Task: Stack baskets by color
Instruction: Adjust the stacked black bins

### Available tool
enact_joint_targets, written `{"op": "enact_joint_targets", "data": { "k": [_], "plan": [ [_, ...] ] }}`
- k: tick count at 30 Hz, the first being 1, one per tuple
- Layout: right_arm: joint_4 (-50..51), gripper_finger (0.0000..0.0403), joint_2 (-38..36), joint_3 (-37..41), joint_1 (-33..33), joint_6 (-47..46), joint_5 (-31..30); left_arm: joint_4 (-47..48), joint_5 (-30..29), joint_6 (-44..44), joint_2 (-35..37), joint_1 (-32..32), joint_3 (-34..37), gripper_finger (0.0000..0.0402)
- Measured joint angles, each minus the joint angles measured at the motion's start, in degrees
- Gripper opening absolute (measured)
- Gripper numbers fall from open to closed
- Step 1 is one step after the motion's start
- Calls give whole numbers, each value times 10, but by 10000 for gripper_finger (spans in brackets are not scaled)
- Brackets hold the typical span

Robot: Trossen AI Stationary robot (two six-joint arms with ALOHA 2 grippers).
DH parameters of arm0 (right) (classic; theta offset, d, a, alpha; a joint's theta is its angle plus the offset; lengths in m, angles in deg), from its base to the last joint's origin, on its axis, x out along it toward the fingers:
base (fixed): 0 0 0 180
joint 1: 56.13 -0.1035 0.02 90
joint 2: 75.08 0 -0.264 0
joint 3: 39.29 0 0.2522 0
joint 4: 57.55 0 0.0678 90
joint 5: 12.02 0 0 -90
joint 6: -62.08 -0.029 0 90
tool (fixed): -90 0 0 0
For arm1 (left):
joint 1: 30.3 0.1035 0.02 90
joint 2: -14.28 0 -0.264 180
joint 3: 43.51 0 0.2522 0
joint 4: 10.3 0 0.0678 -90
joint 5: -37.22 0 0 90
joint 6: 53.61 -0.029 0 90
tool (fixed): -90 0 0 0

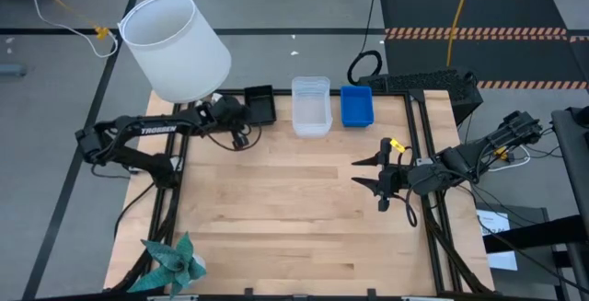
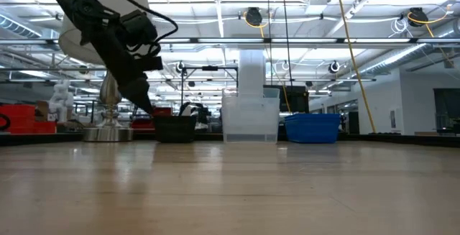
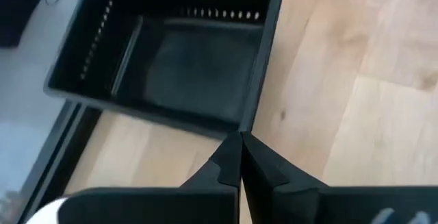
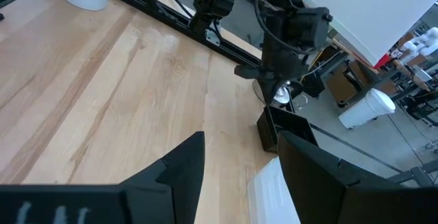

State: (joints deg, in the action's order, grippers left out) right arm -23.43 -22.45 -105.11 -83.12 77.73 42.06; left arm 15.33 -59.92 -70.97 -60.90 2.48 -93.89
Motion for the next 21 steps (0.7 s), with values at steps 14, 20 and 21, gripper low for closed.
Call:
{"op": "enact_joint_targets", "data": {
  "k": [14,20,21],
  "plan": [
    [0,178,0,0,0,0,0,-55,-60,61,-6,63,27,4],
    [0,178,0,0,0,1,0,-149,-61,43,-6,72,71,3],
    [0,178,0,0,0,1,0,-163,-60,41,-6,73,76,3]
  ]
}}
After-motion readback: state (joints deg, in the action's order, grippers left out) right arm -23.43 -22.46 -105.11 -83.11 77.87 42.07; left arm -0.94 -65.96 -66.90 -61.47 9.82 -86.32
